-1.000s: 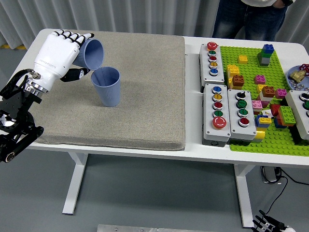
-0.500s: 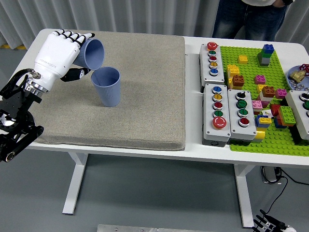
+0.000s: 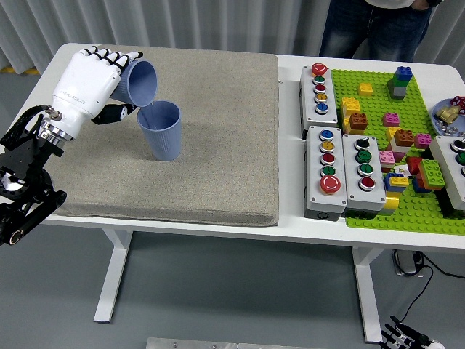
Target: Pick cup pour cup place
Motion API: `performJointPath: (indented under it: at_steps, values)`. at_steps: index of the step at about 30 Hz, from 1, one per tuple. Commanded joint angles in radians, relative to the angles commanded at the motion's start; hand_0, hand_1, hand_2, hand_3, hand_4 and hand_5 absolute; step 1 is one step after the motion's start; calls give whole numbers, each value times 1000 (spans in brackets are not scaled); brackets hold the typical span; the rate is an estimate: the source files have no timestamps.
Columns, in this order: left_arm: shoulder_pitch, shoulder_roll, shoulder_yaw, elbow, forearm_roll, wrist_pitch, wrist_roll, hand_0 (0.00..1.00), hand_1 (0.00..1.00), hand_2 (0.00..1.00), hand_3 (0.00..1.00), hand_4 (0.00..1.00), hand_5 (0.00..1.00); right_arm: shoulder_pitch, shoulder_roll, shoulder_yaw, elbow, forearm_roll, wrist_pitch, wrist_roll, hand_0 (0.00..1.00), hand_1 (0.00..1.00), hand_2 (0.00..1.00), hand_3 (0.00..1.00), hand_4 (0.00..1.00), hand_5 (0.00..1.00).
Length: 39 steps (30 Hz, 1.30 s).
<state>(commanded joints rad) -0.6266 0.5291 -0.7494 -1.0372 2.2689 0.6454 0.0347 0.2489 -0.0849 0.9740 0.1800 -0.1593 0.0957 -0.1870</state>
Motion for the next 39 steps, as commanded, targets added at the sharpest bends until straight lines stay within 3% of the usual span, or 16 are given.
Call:
performJointPath:
  at_steps: [17,20,23,27,32,39]
  values:
    - [19,-11,-40,-18,0,0,-44,470,513,603,575,237,2,-4,2,4,0,-4,0,-3,765,695,725,619,232,156]
    - [23,-17,-59,-19,0,0,-72,470,513,603,575,237,2,-2,2,3,0,-2,0,-2,765,695,725,619,232,156]
    - [31,-24,-89,-17,-7,0,-149,470,512,603,573,245,2,0,2,1,0,1,0,-1,765,693,725,619,232,156]
    - [44,-32,-129,-23,-116,0,-261,470,513,605,576,256,2,-1,2,3,0,-1,0,-2,765,694,725,619,232,156]
    - [51,-43,-188,-10,-329,0,-375,470,513,605,576,256,2,-1,3,3,0,-2,0,-2,765,694,725,619,232,156]
    - [43,-50,-224,18,-621,0,-416,475,514,610,580,251,2,0,3,-1,0,3,0,-1,765,694,725,619,232,156]
